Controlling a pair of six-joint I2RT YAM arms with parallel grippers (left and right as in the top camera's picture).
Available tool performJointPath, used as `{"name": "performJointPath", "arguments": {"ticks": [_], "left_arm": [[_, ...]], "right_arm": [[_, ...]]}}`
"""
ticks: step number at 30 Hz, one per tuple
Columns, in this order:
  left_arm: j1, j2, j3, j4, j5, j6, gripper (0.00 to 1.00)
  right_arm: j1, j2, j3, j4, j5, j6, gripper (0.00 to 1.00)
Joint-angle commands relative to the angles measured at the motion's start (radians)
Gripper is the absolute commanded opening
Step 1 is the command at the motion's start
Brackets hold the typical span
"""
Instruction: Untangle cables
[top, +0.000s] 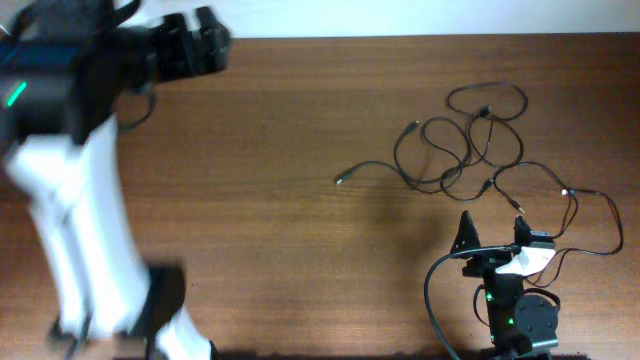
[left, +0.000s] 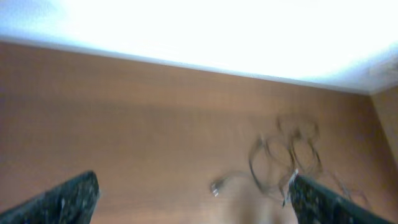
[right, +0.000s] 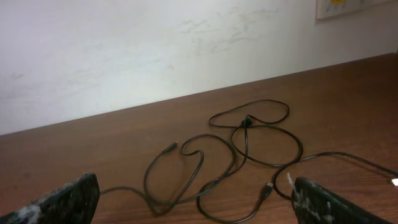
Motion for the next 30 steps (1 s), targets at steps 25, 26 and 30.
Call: {"name": "performJointPath", "arguments": {"ticks": [25,26,30], "left_arm": [[0.009,-1.631,-2.741,1.8,-0.185,0.157,0.99],[0.012,-1.658,-2.739,1.738,-0.194,0.165,0.99],[0.032,-1.748,-2.739,1.534,-0.197,0.183,0.99]], "right_arm": [[-0.007,-0.006,-0.004,-0.008,-0.005,0.006,0.99],[-0.007,-0.006,-0.005,-0.008,-0.005,0.006,0.98],[-0.007,-0.006,-0.004,-0.008,-0.005,0.006,0.98]]}}
